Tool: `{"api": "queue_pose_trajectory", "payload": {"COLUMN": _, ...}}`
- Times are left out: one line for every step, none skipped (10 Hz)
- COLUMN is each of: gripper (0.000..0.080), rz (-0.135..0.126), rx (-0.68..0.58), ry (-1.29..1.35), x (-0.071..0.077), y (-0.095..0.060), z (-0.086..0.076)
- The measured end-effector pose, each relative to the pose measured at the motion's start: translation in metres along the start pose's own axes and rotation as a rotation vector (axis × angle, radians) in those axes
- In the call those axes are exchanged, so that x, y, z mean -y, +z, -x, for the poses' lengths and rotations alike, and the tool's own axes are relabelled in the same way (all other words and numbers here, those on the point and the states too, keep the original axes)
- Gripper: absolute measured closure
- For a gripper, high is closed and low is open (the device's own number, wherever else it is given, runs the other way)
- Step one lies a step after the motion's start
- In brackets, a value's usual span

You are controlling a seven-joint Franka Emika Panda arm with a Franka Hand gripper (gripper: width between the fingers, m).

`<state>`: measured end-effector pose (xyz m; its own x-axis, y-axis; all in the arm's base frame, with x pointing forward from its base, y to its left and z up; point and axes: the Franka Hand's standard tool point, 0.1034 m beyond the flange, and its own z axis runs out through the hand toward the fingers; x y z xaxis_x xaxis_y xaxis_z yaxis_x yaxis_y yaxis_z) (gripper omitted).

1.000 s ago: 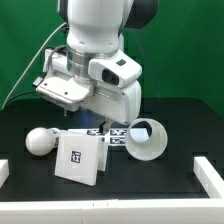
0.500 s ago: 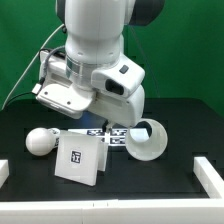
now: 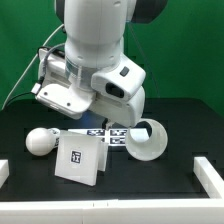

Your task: Assemble lamp

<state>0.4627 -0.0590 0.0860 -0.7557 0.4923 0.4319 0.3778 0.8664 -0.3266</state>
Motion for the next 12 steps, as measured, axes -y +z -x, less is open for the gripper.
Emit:
{"api": "queue_pose_trajectory", "payload": {"gripper": 0.0101, "rz": -0.009, "rx": -0.059, "ry": 0.005, "x": 0.002, "y": 0.004, "z": -0.003}}
{"api": "queue_pose_trajectory", "payload": {"gripper": 0.0101, "rz": -0.019, "rx": -0.129, "ry": -0.002, "x": 0.000, "y": 0.011, "z": -0.004}}
{"api": "queue_pose_trajectory", "payload": {"gripper": 0.0101, "rz": -0.030, "rx": -0.159, "ry": -0.008, "x": -0.004, "y": 0.013, "z": -0.001}}
{"api": "queue_pose_trajectory", "payload": {"gripper": 0.0101, "rz": -0.033, "rx": -0.150, "ry": -0.017, "x": -0.008, "y": 0.012, "z": -0.001}}
{"api": "queue_pose_trajectory", "payload": {"gripper": 0.0101, "rz": -0.047, "rx": -0.178, "ry": -0.024, "x": -0.009, "y": 0.012, "z": -0.007}}
{"api": "queue_pose_trajectory", "payload": {"gripper": 0.0101, "rz": -0.043, "rx": -0.161, "ry": -0.028, "x": -0.012, "y": 0.009, "z": -0.006}}
{"api": "queue_pose_trajectory", "payload": {"gripper": 0.0101, "rz": -0.029, "rx": -0.126, "ry": -0.032, "x": -0.014, "y": 0.002, "z": -0.005}}
{"api": "queue_pose_trajectory", "payload": {"gripper": 0.0101, "rz": 0.008, "rx": -0.043, "ry": -0.024, "x": -0.011, "y": -0.005, "z": -0.002}}
{"api": "queue_pose_trajectory", "payload": {"gripper": 0.0101, "rz": 0.011, "rx": 0.041, "ry": -0.018, "x": -0.010, "y": -0.005, "z": 0.000}}
{"api": "queue_pose_trajectory", "payload": {"gripper": 0.0101, "rz": 0.015, "rx": 0.116, "ry": -0.022, "x": -0.012, "y": -0.005, "z": 0.000}}
{"api": "queue_pose_trajectory", "payload": {"gripper": 0.0101, "rz": 0.020, "rx": 0.161, "ry": -0.032, "x": -0.013, "y": -0.005, "z": -0.002}}
{"api": "queue_pose_trajectory", "payload": {"gripper": 0.0101, "rz": 0.010, "rx": 0.143, "ry": -0.056, "x": -0.008, "y": -0.007, "z": -0.003}}
